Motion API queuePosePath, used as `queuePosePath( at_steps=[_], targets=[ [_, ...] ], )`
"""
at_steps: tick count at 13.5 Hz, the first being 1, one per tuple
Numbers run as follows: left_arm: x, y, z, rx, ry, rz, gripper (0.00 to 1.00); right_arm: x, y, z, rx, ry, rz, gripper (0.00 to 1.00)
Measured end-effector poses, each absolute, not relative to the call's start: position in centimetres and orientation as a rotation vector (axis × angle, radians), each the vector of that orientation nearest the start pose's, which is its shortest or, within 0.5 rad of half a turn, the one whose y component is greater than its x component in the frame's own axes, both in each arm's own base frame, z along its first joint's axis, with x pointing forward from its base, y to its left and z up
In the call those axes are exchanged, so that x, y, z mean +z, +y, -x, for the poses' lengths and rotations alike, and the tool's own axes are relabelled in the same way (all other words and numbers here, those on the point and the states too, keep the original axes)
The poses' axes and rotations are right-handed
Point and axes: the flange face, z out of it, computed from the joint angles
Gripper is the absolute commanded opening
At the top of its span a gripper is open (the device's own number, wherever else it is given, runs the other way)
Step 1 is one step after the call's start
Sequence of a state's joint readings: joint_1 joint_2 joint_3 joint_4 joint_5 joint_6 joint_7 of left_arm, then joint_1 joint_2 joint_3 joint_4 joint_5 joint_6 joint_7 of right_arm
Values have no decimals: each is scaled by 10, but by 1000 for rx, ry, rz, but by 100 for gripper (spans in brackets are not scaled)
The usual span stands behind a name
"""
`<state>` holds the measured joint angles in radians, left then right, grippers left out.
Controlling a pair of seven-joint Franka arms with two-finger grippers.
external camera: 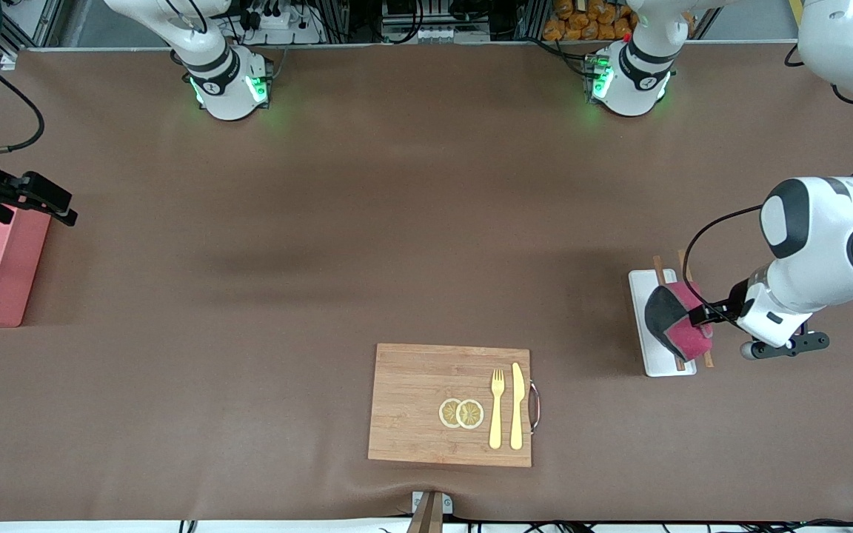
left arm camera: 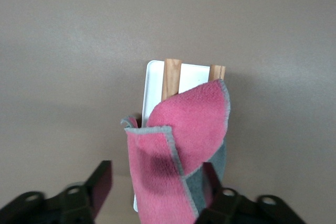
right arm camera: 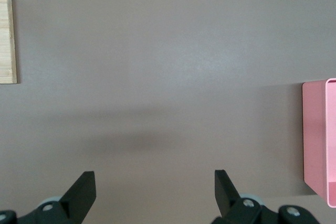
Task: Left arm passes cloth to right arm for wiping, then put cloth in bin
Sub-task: 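Reach the left gripper down to the pink cloth on the tray, then close the left gripper on the pink cloth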
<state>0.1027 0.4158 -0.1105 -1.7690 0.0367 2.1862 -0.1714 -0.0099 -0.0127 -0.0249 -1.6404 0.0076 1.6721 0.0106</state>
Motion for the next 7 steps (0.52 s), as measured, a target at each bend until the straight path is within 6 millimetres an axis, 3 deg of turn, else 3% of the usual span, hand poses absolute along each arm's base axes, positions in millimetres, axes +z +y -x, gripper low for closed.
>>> queuePosePath(
  at_steps=[4,7],
  targets=[
    [322,2,-654,5,-239,3149,64,606,-19,-559,-65,73,3133,100],
    [319,2,-655,6,-239,3150,55,605,-19,-560,-61,73,3133,100]
  ],
)
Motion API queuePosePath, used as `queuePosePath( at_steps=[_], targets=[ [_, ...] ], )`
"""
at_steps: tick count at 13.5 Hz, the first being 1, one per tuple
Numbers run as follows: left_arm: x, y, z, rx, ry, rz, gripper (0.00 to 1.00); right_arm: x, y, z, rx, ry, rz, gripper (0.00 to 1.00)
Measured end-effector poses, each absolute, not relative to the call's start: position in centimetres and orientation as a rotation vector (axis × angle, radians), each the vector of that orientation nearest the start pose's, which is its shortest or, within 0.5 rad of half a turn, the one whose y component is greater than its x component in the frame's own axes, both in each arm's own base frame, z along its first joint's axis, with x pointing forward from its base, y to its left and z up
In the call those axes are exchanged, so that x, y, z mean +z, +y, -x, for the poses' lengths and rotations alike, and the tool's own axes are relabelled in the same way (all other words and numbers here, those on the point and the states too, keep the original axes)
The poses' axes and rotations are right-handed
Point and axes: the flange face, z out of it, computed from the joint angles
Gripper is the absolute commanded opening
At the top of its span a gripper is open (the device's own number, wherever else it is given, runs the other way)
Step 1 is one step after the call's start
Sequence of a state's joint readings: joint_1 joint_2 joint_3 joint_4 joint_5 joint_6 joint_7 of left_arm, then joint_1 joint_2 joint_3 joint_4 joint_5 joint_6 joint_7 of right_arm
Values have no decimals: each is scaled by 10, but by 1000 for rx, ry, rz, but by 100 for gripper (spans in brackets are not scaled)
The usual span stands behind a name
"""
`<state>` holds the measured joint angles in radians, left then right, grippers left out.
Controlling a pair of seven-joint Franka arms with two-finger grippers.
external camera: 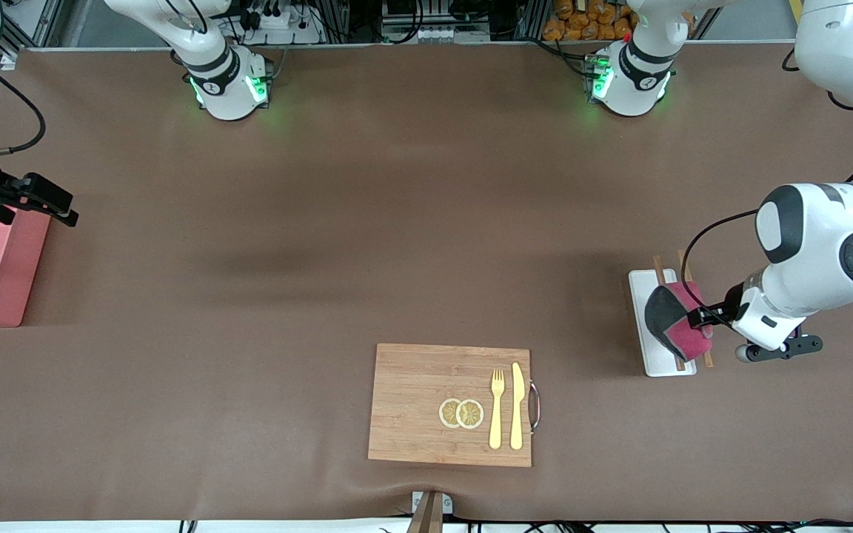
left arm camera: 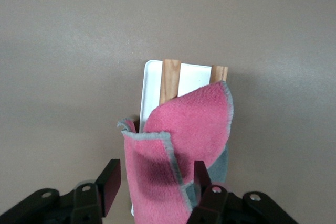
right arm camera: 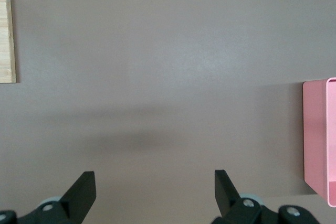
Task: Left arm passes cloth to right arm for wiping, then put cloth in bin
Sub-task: 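Close the left gripper on the pink cloth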
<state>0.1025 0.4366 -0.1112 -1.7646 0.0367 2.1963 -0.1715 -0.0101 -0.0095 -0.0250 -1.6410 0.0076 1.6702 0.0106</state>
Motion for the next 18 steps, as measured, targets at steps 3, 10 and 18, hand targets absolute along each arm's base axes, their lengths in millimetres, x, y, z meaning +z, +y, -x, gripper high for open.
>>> queuePosePath(
  at_steps=[3,10,18],
  targets=[
    [315,2,-656,11,-239,3150,42,605,-19,-560,-57,73,3133,100],
    [314,1,-657,9,-238,3151,4,603,-20,-560,-53,75,3133,100],
    [320,-7,-660,-10,-211,3155,0,600,-20,-562,-45,75,3133,100]
  ],
)
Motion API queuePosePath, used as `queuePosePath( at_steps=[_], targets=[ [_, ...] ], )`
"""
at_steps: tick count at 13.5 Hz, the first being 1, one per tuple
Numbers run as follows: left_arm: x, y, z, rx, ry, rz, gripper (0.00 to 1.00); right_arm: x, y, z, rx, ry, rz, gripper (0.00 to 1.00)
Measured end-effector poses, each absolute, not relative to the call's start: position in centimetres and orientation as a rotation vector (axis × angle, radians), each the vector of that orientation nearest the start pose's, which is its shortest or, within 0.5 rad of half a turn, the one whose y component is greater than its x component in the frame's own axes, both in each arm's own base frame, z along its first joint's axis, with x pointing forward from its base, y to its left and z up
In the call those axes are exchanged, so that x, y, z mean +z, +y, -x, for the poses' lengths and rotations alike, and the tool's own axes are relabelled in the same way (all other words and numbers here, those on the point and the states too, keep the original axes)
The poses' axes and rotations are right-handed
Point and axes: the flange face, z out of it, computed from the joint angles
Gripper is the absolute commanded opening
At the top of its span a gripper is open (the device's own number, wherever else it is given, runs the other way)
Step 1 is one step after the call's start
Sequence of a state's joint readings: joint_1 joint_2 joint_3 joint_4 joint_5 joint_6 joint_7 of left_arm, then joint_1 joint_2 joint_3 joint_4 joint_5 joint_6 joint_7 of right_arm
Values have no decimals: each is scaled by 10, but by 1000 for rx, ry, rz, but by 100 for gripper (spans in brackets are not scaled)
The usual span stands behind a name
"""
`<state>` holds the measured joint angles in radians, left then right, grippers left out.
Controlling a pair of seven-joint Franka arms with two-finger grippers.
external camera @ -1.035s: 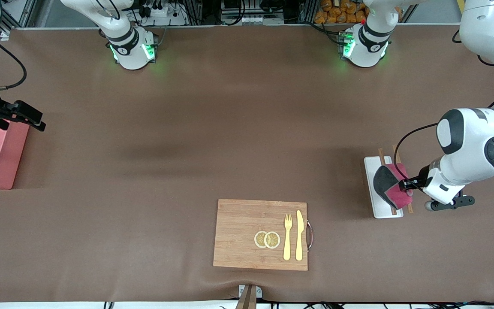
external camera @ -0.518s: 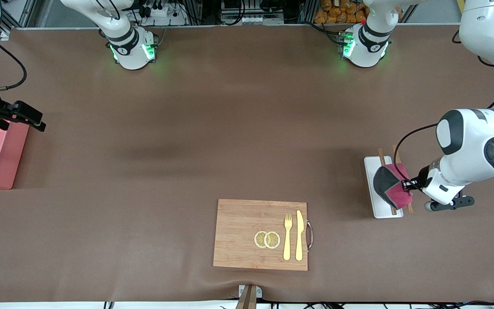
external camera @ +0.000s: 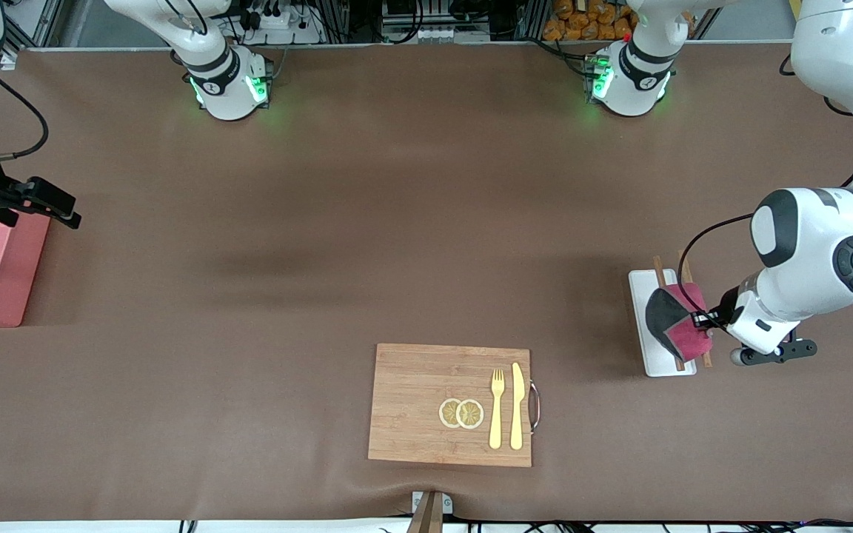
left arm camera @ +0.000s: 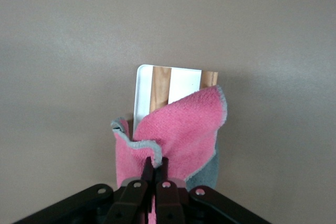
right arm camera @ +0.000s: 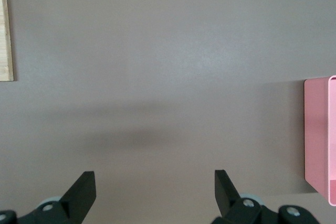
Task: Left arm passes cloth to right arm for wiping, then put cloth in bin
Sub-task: 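Close the left gripper on the pink cloth, then lift the cloth with the left gripper while the right gripper reaches toward it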
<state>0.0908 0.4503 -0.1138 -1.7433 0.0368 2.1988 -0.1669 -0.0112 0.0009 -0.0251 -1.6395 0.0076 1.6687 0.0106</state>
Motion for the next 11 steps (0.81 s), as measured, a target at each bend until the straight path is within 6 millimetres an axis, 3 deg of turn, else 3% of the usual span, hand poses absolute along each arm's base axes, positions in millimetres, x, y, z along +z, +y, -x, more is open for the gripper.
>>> queuePosePath(
  at_steps=[2,5,7,9,11],
  targets=[
    [333,-16,-662,-33,-183,3163,0,603,-19,-563,-54,51,3134,100],
    [373,-57,-656,-38,-86,3184,0,605,-23,-563,-61,-51,3136,100],
    [408,-88,-651,10,-43,3195,0,604,-37,-561,-49,-25,3136,100],
    [444,-135,-644,25,-60,3236,0,598,-46,-558,14,46,3133,100],
    [465,-199,-630,24,-141,3283,0,594,-43,-554,84,226,3123,100]
  ],
)
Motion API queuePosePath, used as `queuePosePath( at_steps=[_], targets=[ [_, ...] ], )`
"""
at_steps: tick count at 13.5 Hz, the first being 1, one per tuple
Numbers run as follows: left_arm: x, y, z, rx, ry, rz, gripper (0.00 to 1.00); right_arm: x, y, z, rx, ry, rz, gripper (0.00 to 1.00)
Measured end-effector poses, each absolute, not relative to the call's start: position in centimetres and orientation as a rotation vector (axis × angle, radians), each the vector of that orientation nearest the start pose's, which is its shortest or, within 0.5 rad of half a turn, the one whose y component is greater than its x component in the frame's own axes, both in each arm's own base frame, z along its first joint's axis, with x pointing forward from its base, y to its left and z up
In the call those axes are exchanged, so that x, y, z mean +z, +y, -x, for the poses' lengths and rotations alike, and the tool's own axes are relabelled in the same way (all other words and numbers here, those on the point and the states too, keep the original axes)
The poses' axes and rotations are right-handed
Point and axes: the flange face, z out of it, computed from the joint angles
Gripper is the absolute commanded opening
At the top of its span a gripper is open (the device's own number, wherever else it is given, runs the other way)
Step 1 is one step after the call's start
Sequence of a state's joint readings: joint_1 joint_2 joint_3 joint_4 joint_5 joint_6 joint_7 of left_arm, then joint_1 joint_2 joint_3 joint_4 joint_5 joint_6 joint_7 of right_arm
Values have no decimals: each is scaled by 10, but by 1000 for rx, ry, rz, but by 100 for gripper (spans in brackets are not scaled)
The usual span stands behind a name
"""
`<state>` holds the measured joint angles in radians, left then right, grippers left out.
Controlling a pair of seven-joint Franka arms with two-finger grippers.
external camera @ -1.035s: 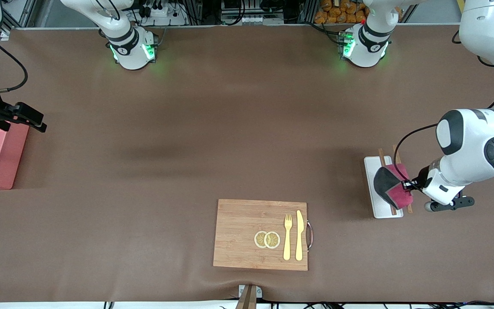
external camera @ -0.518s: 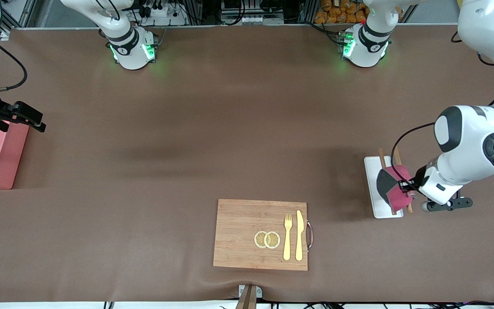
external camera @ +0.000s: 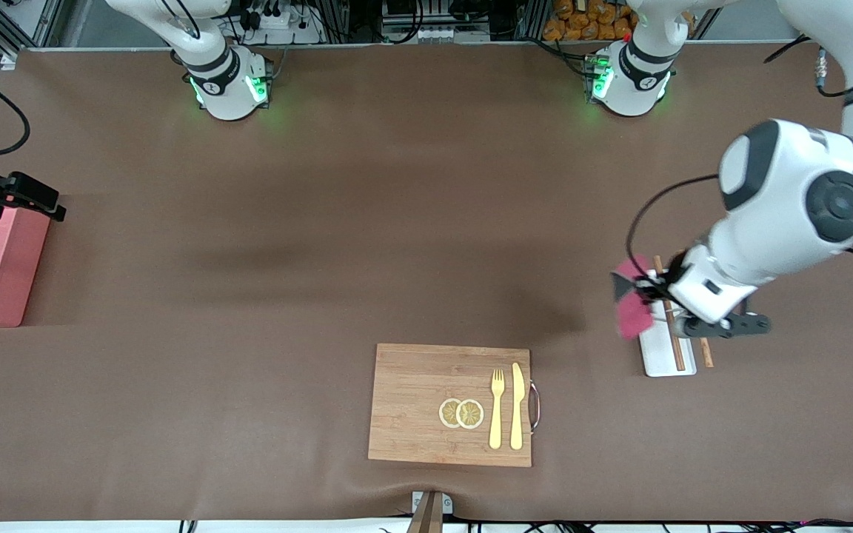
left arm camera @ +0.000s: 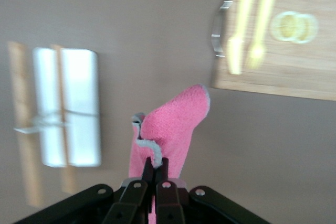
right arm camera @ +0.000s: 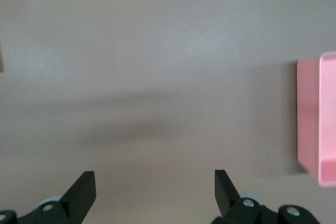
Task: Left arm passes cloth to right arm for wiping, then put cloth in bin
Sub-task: 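Lift the cloth with the left gripper while the right gripper reaches toward it, then grasp the cloth with the right gripper beside the left gripper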
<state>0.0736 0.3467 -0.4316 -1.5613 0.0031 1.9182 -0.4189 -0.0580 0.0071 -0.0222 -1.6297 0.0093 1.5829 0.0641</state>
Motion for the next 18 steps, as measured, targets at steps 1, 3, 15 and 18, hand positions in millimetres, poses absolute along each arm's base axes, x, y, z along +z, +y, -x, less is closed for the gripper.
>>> queuePosePath(
  at_steps=[1,3,15,18],
  targets=[
    [472,-235,-618,36,-200,3301,0,592,-39,-552,120,324,3112,100],
    [486,-311,-593,55,-334,3327,0,587,-23,-546,216,541,3055,100],
    [494,-551,-515,58,-1234,3568,0,480,125,-564,857,1408,2566,100],
    [473,-581,-503,106,-1397,3612,0,451,138,-575,1060,1536,2325,100]
  ],
)
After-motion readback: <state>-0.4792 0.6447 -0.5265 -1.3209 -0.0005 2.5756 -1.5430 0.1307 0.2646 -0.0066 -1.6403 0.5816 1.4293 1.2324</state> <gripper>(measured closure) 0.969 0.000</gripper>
